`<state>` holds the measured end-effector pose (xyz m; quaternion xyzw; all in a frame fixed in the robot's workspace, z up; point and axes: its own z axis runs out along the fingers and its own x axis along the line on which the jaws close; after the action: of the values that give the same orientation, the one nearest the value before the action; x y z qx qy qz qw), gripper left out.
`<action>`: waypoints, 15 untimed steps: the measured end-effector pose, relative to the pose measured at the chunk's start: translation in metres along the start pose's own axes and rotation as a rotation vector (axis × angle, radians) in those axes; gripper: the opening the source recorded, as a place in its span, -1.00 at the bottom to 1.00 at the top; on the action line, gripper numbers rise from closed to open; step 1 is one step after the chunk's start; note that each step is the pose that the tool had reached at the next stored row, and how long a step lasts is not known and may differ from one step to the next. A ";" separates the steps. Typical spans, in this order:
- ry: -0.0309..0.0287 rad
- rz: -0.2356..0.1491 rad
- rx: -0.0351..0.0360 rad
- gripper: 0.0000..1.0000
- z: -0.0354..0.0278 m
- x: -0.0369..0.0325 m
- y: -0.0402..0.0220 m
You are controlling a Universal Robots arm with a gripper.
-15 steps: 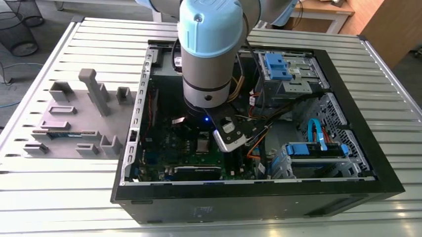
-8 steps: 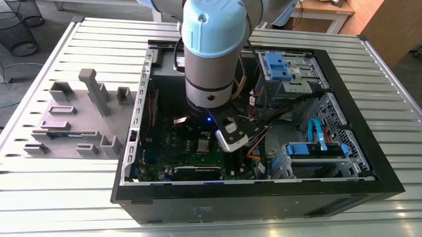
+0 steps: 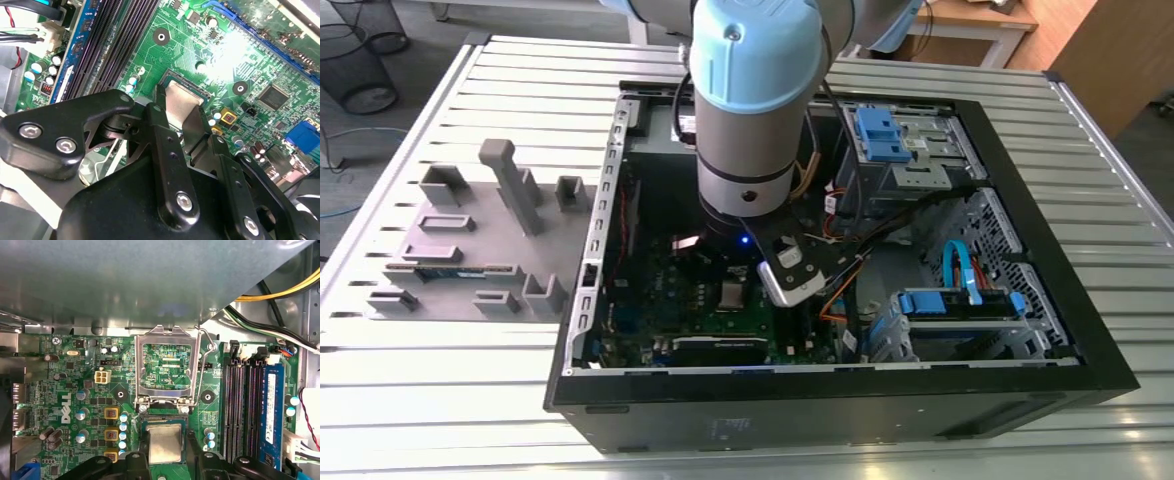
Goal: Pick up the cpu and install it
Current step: 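Place the cpu into insertion slot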
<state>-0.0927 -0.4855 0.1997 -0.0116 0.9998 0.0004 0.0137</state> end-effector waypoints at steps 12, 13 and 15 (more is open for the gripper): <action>0.0005 0.000 0.0001 -0.23 -0.0005 0.0001 0.0000; -0.0002 0.000 -0.0001 -0.23 -0.0004 0.0000 0.0000; 0.0000 0.000 0.0000 -0.33 -0.0004 -0.0001 0.0000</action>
<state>-0.0927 -0.4855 0.2001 -0.0116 0.9998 0.0003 0.0137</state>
